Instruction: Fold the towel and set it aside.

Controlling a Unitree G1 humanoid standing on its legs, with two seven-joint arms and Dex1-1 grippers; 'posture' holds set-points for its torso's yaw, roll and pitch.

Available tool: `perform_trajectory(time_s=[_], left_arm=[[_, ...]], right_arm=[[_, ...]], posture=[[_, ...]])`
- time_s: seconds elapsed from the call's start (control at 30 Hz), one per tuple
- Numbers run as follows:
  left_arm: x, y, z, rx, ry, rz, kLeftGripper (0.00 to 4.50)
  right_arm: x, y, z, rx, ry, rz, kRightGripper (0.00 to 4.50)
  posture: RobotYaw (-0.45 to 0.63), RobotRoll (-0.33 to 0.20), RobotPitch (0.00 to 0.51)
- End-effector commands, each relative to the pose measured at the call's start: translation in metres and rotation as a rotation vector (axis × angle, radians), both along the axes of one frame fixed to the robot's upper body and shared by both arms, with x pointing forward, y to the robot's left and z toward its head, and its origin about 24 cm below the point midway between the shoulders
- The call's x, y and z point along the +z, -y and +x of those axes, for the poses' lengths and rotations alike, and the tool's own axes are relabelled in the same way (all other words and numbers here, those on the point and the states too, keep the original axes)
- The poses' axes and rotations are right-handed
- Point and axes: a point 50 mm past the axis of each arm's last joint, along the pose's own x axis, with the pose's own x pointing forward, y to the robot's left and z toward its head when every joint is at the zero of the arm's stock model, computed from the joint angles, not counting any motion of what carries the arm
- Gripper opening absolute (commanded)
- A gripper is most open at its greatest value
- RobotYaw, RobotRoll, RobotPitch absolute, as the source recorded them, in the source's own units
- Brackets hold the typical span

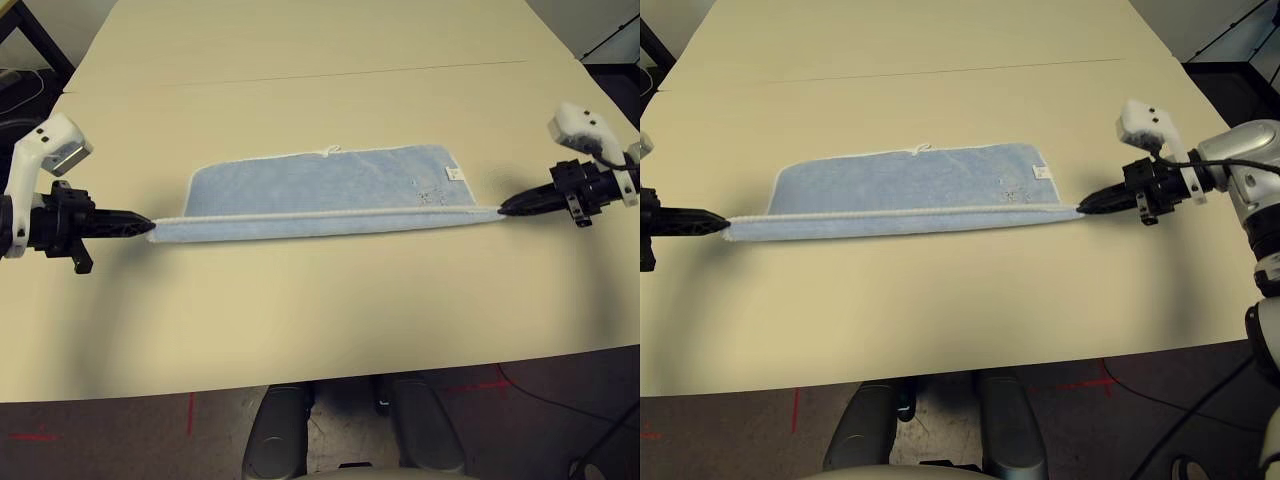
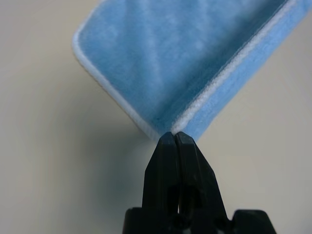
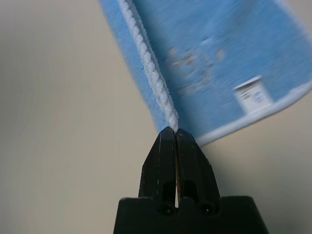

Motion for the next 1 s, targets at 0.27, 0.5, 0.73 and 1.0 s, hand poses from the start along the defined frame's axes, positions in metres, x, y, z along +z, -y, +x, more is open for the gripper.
perform_trajectory(time_s=[0.27,0.5,0.73,1.0], left_arm=[[0.0,-0.003,0.029,0.13,0.151,0.044,0.01],[0.003,-0.002,0.048,0.194,0.248,0.056,0.01],[0.003,0.003,0.067,0.218,0.3,0.063,0.01],[-0.005,0.002,0.073,0.199,0.257,0.067,0.01]], right_arm=[[0.015,-0.004,0.024,-0.173,0.278,-0.006,0.0],[0.01,-0.004,0.03,-0.224,0.315,-0.038,0.0],[0.0,-0.004,0.038,-0.309,0.355,-0.072,0.0],[-0.005,-0.015,0.047,-0.357,0.39,-0.088,0.0]], posture=[[0.07,0.0,0.248],[0.07,0.0,0.248],[0.06,0.0,0.247],[0.06,0.0,0.249]])
